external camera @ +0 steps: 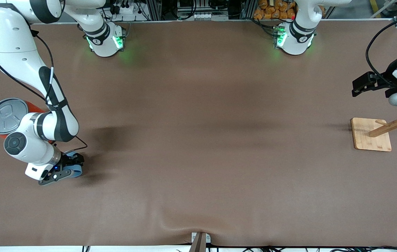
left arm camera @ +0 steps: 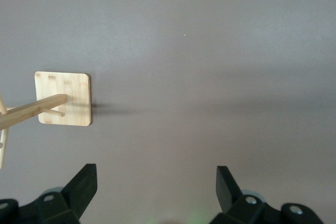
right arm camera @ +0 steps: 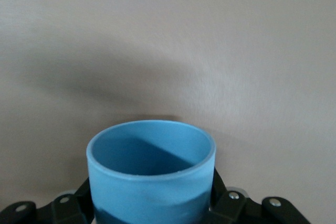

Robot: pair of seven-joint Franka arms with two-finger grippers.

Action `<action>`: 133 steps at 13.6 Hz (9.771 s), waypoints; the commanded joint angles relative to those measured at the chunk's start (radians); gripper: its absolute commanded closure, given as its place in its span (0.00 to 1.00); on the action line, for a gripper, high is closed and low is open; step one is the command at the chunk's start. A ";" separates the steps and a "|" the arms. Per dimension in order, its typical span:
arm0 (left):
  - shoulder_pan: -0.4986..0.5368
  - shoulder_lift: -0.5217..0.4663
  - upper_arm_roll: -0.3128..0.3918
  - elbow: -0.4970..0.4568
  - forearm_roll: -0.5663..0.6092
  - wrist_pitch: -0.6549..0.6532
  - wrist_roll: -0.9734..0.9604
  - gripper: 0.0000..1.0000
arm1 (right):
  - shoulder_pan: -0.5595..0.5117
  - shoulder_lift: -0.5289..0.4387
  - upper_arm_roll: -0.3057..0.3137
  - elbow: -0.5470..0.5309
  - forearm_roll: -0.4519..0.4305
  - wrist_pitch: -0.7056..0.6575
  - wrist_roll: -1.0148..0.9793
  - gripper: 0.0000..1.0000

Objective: Flip cup
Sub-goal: 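Lift the blue cup with the right gripper toward the table middle, then hold the blue cup with the right gripper while the left gripper approaches, then grasp the blue cup with the left gripper while the right gripper releases, then draw the right gripper back while the left gripper holds the cup, then rotate the blue cup upright with the left gripper and lower it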

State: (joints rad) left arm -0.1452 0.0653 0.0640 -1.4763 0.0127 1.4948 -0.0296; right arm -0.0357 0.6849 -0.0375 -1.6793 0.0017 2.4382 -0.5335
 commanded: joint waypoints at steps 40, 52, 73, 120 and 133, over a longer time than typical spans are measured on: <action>0.099 0.154 -0.009 -0.071 -0.407 0.110 0.003 0.00 | 0.602 0.168 0.251 0.210 -0.350 0.090 -0.194 0.00; 0.101 0.251 -0.009 -0.094 -0.654 0.166 0.016 0.00 | 0.585 0.042 0.314 0.222 -0.273 -0.191 0.317 0.00; -0.281 0.521 -0.012 -0.182 -1.445 0.510 0.143 0.00 | 0.249 -0.116 0.312 0.265 -0.190 -0.303 0.656 0.00; -0.021 0.306 0.040 -0.407 -0.119 0.727 -0.260 1.00 | 0.033 -0.686 -0.056 0.237 0.007 -1.036 0.550 0.00; -0.070 0.301 0.025 -0.484 0.070 0.907 -0.558 0.00 | 0.036 -0.686 -0.055 0.276 0.012 -1.042 0.552 0.00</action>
State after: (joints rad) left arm -0.2196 0.4001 0.0944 -1.9532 0.0647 2.4017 -0.5638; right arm 0.0058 -0.0026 -0.0989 -1.4202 0.0168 1.4101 0.0088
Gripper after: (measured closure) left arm 0.471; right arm 0.000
